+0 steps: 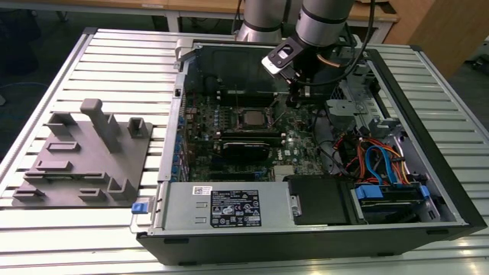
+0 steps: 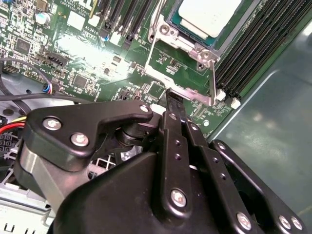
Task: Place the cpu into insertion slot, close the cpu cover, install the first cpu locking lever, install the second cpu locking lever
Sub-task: 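Close the cpu cover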
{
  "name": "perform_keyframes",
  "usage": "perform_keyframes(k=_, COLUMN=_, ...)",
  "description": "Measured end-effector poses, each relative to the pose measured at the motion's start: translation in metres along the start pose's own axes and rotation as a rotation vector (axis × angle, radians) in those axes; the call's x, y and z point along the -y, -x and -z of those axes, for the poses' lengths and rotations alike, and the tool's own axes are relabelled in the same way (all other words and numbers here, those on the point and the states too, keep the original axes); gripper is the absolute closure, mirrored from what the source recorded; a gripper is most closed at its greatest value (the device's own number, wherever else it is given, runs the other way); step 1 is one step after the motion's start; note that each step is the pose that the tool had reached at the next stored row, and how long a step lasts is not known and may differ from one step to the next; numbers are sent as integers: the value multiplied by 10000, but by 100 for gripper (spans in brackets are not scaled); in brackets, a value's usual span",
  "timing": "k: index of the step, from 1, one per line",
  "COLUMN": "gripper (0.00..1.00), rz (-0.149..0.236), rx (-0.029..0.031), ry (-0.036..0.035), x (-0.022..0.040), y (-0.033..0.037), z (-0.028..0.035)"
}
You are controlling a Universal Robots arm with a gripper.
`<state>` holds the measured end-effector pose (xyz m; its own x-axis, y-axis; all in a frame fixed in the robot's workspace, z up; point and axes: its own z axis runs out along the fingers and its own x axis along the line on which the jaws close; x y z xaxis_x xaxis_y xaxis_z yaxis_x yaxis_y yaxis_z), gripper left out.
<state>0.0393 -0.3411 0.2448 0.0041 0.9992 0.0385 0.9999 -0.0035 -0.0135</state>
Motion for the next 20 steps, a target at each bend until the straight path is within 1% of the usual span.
perform_keyframes(k=4, gripper=90, rz=0, rx=0, ry=1, x=25, y=0, z=-1)
perform_keyframes(k=13, gripper=90, rz=0, rx=0, ry=1, x=52, y=0, z=-1)
perform_keyframes(k=16, gripper=90, rz=0, rx=0, ry=1, x=74, y=0, z=-1)
perform_keyframes(k=20, gripper=90, rz=1, rx=0, ry=0, x=78, y=0, z=-1)
